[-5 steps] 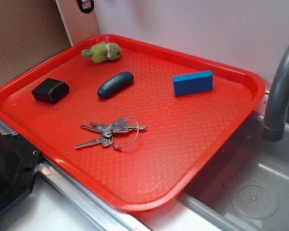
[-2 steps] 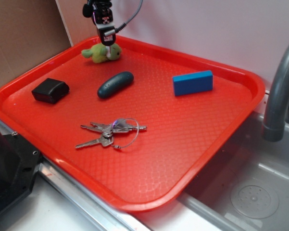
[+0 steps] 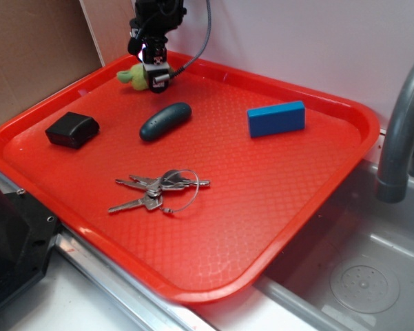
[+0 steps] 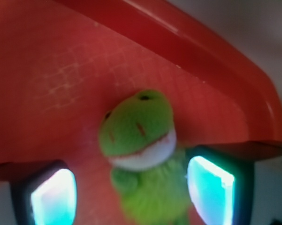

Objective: Grab the green animal.

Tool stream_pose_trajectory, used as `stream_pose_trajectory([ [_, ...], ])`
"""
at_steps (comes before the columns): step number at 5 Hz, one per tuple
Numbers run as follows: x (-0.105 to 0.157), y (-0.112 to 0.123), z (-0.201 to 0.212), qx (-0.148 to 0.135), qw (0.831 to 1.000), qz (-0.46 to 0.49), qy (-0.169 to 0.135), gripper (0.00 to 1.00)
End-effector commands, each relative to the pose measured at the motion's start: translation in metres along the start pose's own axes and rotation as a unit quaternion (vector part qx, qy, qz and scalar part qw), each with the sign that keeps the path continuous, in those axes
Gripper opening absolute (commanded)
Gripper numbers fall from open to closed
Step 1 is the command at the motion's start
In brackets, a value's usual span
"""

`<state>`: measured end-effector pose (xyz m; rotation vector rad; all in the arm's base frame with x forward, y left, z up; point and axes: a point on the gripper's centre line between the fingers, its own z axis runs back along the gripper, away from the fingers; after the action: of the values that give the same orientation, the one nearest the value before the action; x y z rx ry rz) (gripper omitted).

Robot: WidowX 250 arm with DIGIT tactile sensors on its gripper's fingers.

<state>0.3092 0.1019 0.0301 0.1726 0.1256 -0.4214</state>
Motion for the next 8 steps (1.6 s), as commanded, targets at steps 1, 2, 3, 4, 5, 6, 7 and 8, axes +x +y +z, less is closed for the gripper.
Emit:
stream_pose_trajectory([
  [1,0.009,0.006,-0.03,0.002,0.999,0.012,0.033,1.0],
  [2,0.0,0.005,-0.045,-0.017,0.997,0.027,0.064,0.0],
  [3,0.001,0.005,-0.03,-0.013,0.999,0.013,0.051,0.0],
  [4,-0.009,-0.002,0.021,-0.002,1.0,0.019,0.016,0.0],
  [5,-0.039,-0.039,0.073,-0.045,0.997,0.049,-0.038,0.0],
  [6,-0.08,-0.078,0.123,-0.046,0.993,0.076,-0.073,0.0],
  [7,-0.118,-0.099,0.171,-0.07,0.989,0.075,-0.11,0.0],
  [8,-0.14,-0.092,0.219,-0.094,0.982,0.126,-0.106,0.0],
])
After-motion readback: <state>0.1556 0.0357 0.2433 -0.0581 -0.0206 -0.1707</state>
